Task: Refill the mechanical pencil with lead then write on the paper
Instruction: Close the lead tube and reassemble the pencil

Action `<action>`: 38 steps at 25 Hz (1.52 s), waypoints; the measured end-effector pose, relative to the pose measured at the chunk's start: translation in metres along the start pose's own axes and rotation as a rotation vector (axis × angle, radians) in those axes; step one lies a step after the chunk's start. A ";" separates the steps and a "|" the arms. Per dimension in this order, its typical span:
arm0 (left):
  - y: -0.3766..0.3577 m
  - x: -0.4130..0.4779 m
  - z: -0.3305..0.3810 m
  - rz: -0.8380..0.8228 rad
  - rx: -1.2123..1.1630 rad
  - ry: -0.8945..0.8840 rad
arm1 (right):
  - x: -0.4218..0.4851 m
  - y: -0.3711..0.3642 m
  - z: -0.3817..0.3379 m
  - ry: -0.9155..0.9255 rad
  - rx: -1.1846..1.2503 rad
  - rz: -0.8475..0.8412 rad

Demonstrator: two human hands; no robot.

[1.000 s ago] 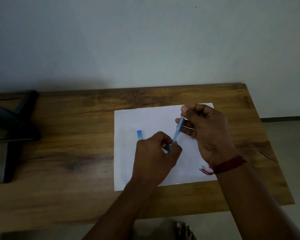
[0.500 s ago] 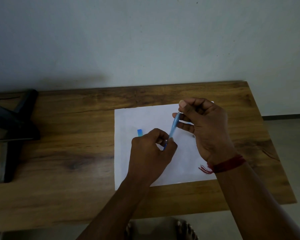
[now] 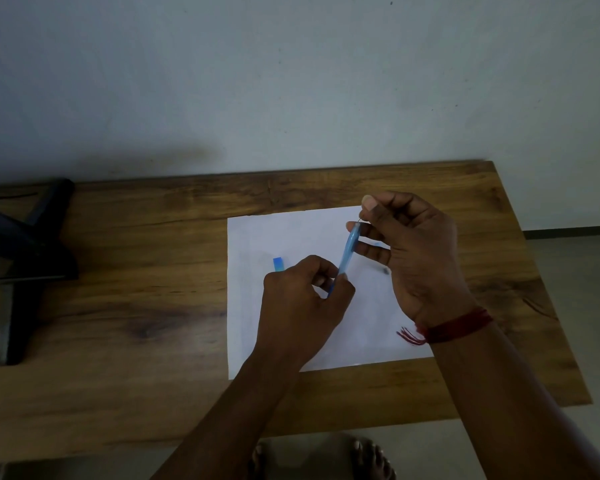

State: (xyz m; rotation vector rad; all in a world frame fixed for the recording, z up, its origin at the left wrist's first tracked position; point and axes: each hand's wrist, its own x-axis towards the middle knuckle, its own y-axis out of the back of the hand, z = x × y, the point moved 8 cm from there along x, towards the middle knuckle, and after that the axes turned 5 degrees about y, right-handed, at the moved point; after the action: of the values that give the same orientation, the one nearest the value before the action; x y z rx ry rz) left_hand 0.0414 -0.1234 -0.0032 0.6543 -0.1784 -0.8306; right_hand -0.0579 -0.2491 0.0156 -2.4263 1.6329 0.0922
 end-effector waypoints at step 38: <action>0.006 0.001 0.019 0.080 -0.090 -0.094 | -0.011 0.011 -0.007 0.082 -0.117 0.006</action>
State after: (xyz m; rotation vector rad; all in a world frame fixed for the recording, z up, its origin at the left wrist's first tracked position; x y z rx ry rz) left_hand 0.0377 -0.1300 0.0153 0.5208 -0.2499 -0.7882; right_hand -0.0724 -0.2440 0.0226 -2.5437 1.7147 0.0926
